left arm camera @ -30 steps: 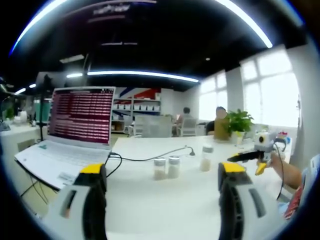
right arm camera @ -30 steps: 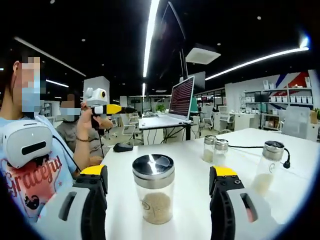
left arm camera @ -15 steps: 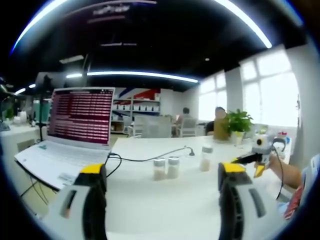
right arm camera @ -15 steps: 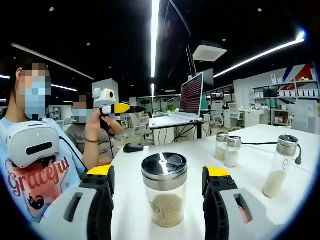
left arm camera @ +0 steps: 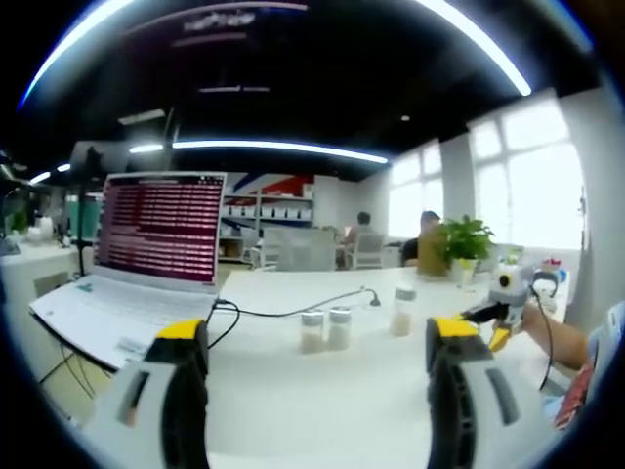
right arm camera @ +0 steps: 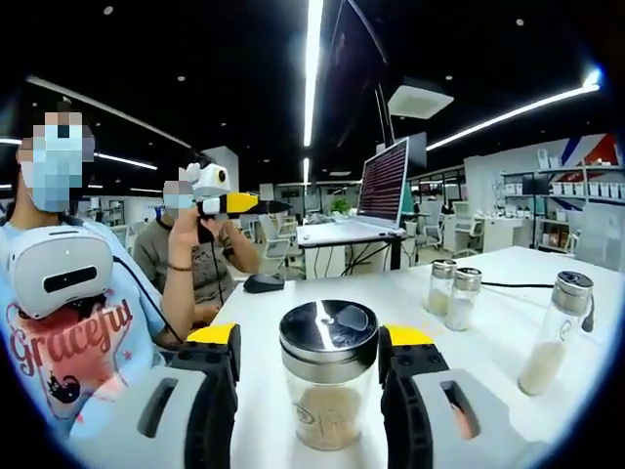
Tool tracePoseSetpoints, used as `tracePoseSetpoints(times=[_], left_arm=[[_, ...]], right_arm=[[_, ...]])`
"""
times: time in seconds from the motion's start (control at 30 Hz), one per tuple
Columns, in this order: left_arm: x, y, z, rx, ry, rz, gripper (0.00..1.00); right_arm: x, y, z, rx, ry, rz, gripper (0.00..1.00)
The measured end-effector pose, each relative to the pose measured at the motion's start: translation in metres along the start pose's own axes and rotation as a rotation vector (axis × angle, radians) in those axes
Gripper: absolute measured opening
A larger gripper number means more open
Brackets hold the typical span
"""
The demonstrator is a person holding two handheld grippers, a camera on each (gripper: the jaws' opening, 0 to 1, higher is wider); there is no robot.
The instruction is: Rotate the seasoning bottle until the label or dispensing opening points toward the visible target arrow and the bottle remains upright within the marked orientation range
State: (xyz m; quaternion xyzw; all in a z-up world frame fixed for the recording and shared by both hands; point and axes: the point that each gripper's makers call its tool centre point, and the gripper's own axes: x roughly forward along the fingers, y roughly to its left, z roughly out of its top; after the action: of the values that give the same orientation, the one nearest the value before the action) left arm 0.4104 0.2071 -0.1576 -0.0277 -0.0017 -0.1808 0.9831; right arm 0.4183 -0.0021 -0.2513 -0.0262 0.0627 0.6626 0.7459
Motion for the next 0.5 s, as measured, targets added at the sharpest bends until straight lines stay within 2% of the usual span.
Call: tracePoseSetpoints(times=[0.07, 0.13, 0.2, 0.37, 0.5], left_arm=[[0.002, 0.001, -0.001, -0.004, 0.002, 0.003, 0.98], [0.005, 0.002, -0.002, -0.008, 0.008, 0.001, 0.98], [0.006, 0.002, -0.003, -0.005, 0.015, -0.002, 0.98], [0.006, 0.001, 0.004, 0.003, -0.006, -0.014, 0.98], [0.011, 0.000, 0.000, 0.001, 0.012, -0.021, 0.98]], right_arm=[[0.000, -0.002, -0.001, -0.007, 0.008, -0.003, 0.51], [-0.001, -0.009, -0.003, -0.050, 0.036, -0.038, 0.44], [-0.001, -0.010, -0.004, -0.047, 0.038, -0.045, 0.39], [-0.001, -0.012, -0.004, -0.012, 0.017, -0.037, 0.39], [-0.001, -0.013, -0.003, -0.017, 0.041, -0.048, 0.38]])
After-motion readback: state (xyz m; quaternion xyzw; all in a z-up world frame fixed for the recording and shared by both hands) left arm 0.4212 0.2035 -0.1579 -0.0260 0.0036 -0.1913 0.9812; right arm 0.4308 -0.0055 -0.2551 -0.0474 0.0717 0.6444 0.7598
